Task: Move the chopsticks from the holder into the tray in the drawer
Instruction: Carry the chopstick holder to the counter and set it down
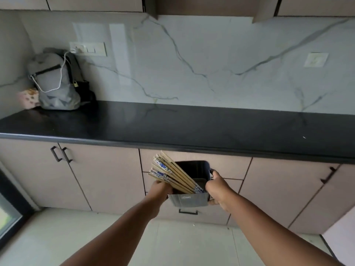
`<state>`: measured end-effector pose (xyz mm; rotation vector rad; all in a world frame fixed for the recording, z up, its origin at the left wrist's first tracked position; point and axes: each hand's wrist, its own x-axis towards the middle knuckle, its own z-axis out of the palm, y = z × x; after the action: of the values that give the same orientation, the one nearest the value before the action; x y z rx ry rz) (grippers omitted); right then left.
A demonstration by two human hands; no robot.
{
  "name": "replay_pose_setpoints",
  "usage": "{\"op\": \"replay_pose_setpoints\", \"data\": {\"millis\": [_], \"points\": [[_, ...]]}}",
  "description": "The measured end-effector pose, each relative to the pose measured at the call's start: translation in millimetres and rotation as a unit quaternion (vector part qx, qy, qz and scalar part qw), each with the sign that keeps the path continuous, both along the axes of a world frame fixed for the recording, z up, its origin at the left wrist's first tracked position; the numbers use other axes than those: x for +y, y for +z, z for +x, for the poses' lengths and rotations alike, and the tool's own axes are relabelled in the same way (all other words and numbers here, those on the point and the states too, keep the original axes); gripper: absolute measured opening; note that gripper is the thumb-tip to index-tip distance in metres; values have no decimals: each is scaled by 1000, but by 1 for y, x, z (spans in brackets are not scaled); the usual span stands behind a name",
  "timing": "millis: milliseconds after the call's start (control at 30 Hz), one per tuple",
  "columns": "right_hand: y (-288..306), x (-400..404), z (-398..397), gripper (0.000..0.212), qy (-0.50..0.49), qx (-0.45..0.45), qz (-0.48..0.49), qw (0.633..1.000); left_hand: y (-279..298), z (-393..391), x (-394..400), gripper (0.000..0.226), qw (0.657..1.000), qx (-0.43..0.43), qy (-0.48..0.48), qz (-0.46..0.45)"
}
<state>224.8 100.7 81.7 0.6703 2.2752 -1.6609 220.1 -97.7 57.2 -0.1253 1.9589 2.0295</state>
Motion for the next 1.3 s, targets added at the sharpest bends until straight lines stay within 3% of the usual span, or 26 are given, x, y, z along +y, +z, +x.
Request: {"op": "replay_pose_setpoints", "data": {"millis": [233,500,767,1000,1100,1233,1300], "points": [[33,1,-134,71,-59,62,-16,996,26,-158,0,43,995,71,-22,69],[56,23,-241,69,-118,65,-28,991,51,-289,27,38,992,95,-82,33],[37,63,-323,68,-116,31,-33,992,40,-352,66,34,993,88,-80,-26],[17,89,-394,60,-82,-12,-51,995,33,-407,89,30,999,33,-26,12],[14,92,-410,53,-68,-3,-54,996,27,-417,94,30,999,39,-24,6],[0,93,-414,30,-57,51,-74,994,10,-423,92,28,998,53,-28,11],[-7,92,-408,41,-64,74,-106,990,-2,-418,84,43,997,60,-40,0]]}}
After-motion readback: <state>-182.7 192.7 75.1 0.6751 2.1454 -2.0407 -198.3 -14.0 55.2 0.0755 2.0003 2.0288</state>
